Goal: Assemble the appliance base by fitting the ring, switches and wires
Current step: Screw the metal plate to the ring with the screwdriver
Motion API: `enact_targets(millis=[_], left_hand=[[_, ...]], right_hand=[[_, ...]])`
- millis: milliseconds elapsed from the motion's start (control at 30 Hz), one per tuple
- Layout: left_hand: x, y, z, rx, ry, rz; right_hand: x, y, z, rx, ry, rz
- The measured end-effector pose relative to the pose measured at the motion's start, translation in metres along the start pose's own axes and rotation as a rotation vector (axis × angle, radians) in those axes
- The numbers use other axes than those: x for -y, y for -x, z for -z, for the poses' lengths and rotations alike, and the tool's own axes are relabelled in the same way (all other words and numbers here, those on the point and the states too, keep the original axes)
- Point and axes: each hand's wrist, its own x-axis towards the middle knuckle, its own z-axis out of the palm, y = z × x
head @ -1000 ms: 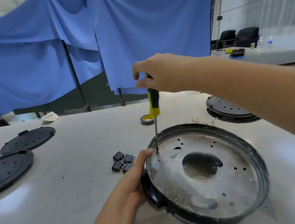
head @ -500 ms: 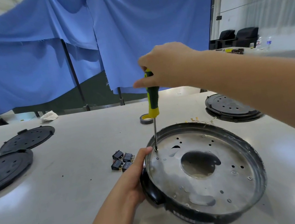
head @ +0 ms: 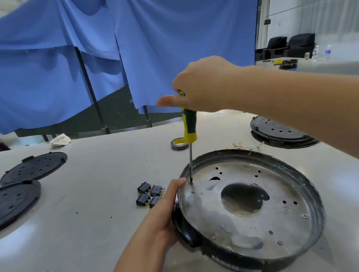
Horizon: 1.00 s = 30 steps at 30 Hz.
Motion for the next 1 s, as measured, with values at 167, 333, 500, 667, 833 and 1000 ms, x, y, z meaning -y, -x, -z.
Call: enact_targets(millis=[167, 333, 500, 667, 833, 1000], left_hand=[[0.002, -0.002, 0.001, -0.019, -0.005, -0.025], [0.002, -0.001, 0.001, -0.021, -0.004, -0.034], [0.001, -0.002, 0.001, -0.016, -0.009, -0.024], [0.002, -0.004, 0.003, -0.023, 0.000, -0.026], [0.002, -0.004, 0.003, -0.012, -0.004, -0.016], [0.002, -0.004, 0.003, -0.013, -0.009, -0.017]], right_hand=[[-0.003, 0.000, 0.003, 0.190, -0.559, 0.010], [-0.003, -0.001, -0.002, -0.048, -0.165, 0.062], [-0.001, 0.004, -0.010, -0.059, 0.003, -0.003], [-0.006, 0.000, -0.002, 0.303, -0.764, -0.050], [-0.003, 0.004, -0.003, -0.002, -0.208, -0.023], [0.006, 0.002, 0.001, 0.109, -0.417, -0.019]])
